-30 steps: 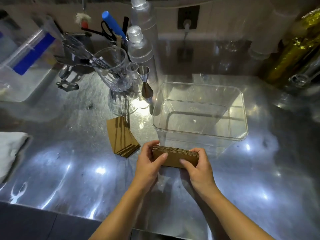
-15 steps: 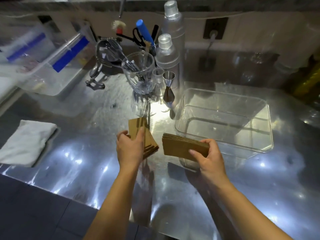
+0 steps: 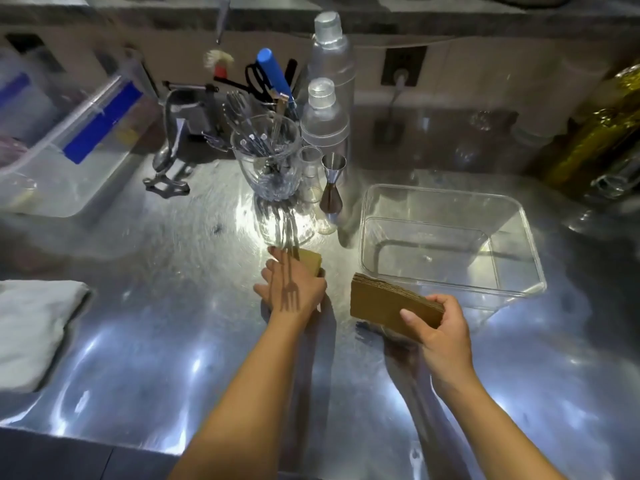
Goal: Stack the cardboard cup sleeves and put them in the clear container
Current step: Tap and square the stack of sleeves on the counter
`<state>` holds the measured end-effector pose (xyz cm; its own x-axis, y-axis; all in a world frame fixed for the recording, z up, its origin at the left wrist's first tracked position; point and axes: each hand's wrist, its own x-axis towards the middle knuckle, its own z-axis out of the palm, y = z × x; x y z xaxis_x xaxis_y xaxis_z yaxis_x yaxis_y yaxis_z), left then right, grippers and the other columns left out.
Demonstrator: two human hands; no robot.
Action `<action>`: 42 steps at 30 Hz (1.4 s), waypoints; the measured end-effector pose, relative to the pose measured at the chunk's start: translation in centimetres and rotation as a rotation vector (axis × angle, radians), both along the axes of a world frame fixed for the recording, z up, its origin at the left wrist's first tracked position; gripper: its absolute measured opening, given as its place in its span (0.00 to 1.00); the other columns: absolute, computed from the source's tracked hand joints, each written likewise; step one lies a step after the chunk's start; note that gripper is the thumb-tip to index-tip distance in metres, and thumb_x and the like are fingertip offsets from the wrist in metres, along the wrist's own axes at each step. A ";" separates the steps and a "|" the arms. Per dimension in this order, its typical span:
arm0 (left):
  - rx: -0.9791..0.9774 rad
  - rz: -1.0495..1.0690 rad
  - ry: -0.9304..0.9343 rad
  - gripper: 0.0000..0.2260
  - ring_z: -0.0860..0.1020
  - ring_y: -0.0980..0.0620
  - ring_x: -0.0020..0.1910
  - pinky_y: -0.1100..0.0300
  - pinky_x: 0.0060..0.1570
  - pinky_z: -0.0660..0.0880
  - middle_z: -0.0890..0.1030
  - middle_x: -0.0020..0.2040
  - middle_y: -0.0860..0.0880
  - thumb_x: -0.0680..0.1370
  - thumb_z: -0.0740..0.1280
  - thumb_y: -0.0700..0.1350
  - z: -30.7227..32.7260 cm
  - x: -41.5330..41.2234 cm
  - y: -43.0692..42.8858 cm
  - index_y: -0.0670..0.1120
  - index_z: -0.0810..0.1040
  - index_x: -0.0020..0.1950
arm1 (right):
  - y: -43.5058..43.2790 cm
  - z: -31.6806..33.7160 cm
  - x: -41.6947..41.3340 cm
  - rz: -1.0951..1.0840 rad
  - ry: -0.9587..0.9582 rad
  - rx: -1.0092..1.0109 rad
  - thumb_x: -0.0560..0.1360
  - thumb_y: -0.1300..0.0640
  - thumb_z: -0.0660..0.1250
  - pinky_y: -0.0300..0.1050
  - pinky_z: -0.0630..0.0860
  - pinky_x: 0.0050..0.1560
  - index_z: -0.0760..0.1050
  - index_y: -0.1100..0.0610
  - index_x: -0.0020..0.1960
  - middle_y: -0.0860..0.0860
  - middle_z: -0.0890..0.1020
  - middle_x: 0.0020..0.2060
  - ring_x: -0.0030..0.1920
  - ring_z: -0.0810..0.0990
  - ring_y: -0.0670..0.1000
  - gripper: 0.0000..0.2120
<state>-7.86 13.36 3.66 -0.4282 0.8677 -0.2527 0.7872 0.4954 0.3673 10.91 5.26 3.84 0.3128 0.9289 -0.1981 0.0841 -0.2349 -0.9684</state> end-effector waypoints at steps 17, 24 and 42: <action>0.116 -0.352 -0.423 0.32 0.67 0.42 0.66 0.45 0.67 0.65 0.68 0.68 0.41 0.71 0.71 0.49 2.6 -7.3 -2.7 0.44 0.62 0.71 | 1.8 1.9 -3.7 0.096 0.316 -0.160 0.67 0.66 0.71 0.38 0.77 0.33 0.73 0.58 0.46 0.54 0.80 0.40 0.38 0.79 0.49 0.11; -0.150 0.245 -0.958 0.27 0.65 0.49 0.31 0.55 0.35 0.67 0.66 0.33 0.46 0.67 0.71 0.61 2.5 -9.5 -4.0 0.39 0.74 0.51 | 3.7 2.2 -6.4 0.197 0.282 -0.265 0.67 0.65 0.71 0.39 0.74 0.35 0.72 0.61 0.53 0.54 0.79 0.42 0.40 0.78 0.50 0.16; -0.202 0.023 -0.512 0.24 0.79 0.46 0.41 0.58 0.29 0.67 0.79 0.49 0.36 0.66 0.75 0.54 2.3 -6.5 -3.2 0.35 0.75 0.47 | 6.2 0.7 -9.8 0.382 -0.382 -0.409 0.66 0.51 0.72 0.58 0.74 0.58 0.70 0.60 0.52 0.58 0.71 0.58 0.55 0.74 0.58 0.21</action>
<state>-14.39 10.16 5.91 -0.2250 0.7722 -0.5942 0.5211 0.6107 0.5962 1.10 11.41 4.58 0.0958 0.8621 -0.4977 0.5529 -0.4618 -0.6936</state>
